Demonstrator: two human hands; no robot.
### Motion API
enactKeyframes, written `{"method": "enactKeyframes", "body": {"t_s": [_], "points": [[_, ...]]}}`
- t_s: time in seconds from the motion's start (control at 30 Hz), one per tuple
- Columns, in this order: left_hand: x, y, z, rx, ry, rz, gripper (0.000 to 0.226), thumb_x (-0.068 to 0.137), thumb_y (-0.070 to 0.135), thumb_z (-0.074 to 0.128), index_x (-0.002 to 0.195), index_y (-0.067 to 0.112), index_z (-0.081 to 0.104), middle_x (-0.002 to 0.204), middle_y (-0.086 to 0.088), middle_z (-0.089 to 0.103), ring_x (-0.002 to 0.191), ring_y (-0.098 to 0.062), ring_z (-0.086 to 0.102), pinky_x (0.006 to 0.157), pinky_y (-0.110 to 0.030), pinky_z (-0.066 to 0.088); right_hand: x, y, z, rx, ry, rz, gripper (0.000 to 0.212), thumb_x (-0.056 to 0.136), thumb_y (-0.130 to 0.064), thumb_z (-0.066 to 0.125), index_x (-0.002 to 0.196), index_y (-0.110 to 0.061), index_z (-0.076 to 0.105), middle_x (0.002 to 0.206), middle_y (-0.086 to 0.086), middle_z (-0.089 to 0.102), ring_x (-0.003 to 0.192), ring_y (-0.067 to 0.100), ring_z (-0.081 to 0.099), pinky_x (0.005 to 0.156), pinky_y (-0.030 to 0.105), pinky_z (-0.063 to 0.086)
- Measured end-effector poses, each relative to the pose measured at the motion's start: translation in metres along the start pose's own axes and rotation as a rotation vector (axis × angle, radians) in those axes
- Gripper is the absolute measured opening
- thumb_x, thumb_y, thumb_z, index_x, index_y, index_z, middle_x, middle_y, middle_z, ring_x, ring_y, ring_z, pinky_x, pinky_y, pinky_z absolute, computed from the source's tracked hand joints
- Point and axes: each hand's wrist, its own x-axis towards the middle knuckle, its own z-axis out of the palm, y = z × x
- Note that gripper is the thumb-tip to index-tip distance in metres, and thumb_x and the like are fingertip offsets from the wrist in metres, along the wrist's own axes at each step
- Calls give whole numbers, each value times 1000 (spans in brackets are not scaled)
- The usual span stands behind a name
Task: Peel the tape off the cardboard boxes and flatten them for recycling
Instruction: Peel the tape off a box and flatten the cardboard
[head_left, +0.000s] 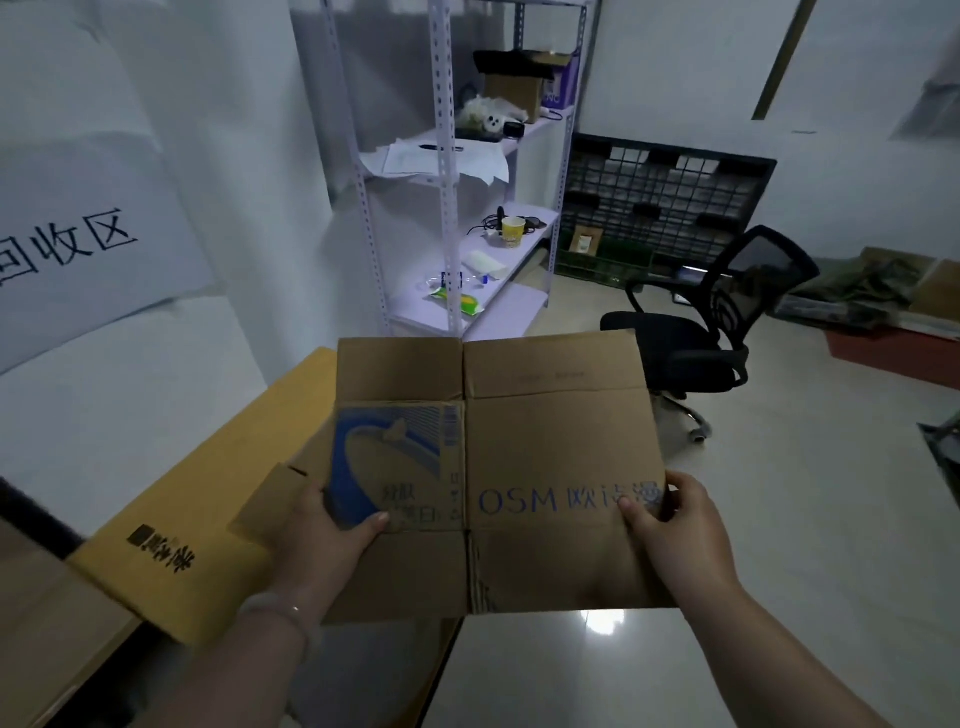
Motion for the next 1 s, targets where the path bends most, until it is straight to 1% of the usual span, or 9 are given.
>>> {"method": "enactKeyframes", "body": {"t_s": [0.1, 0.17, 0.33, 0.43, 0.5, 0.63, 0.77, 0.87, 1.0], "points": [[17, 2, 16, -17, 32, -27, 63, 66, 35, 85, 117, 14, 54, 99, 5, 59, 86, -14, 57, 59, -21, 42, 37, 0, 14, 16, -63, -30, 39, 78, -28, 77, 104, -37, 49, 81, -26, 54, 74, -8, 51, 57, 16, 37], [29, 4, 27, -55, 49, -63, 61, 68, 31, 85, 118, 14, 55, 102, 3, 62, 93, -18, 61, 66, -24, 46, 66, 0, 25, 25, -125, -62, 38, 79, -29, 76, 105, -40, 50, 83, -25, 57, 76, -6, 53, 57, 17, 38], [44, 23, 64, -125, 156, -230, 69, 69, 30, 84, 127, 17, 49, 113, 3, 62, 109, -23, 59, 87, -38, 49, 157, -8, 44, -5, -311, -148, 42, 81, -32, 75, 117, -28, 53, 100, -10, 61, 88, 8, 58, 63, 26, 45], [43, 40, 91, -142, 265, -297, 59, 70, 33, 83, 117, 24, 49, 114, 3, 62, 110, -24, 58, 90, -42, 49, 211, -24, 53, -25, -416, -230, 40, 81, -32, 75, 114, -27, 53, 94, -13, 57, 81, 1, 53, 59, 23, 43], [42, 48, 101, -163, 328, -336, 54, 71, 32, 82, 114, 26, 51, 108, 6, 62, 108, -23, 58, 88, -40, 49, 237, -35, 64, -49, -487, -271, 39, 80, -32, 76, 110, -27, 53, 89, -16, 57, 79, 2, 54, 60, 25, 45], [31, 51, 107, -167, 462, -408, 46, 71, 26, 83, 104, 30, 52, 94, 12, 60, 104, -23, 60, 81, -31, 46, 263, -49, 96, -97, -625, -355, 34, 80, -33, 75, 105, -31, 52, 93, -13, 61, 86, 12, 59, 71, 34, 50], [17, 37, 103, -144, 565, -526, 48, 71, 27, 83, 106, 23, 51, 106, 2, 63, 103, -24, 60, 83, -37, 50, 268, -61, 142, -127, -750, -446, 27, 79, -31, 74, 101, -24, 59, 92, -8, 65, 87, 17, 60, 73, 34, 49], [11, 19, 96, -123, 621, -613, 48, 71, 29, 83, 105, 21, 51, 108, -2, 63, 101, -26, 59, 80, -39, 50, 261, -71, 178, -131, -836, -497, 27, 78, -28, 76, 97, -28, 57, 85, -15, 59, 82, 12, 54, 69, 30, 41], [12, -8, 84, -114, 662, -723, 51, 69, 30, 84, 105, 20, 49, 110, -5, 63, 99, -28, 59, 74, -34, 47, 251, -81, 226, -194, -940, -537, 29, 79, -31, 76, 95, -34, 52, 80, -25, 51, 80, 9, 48, 75, 29, 38]]}}
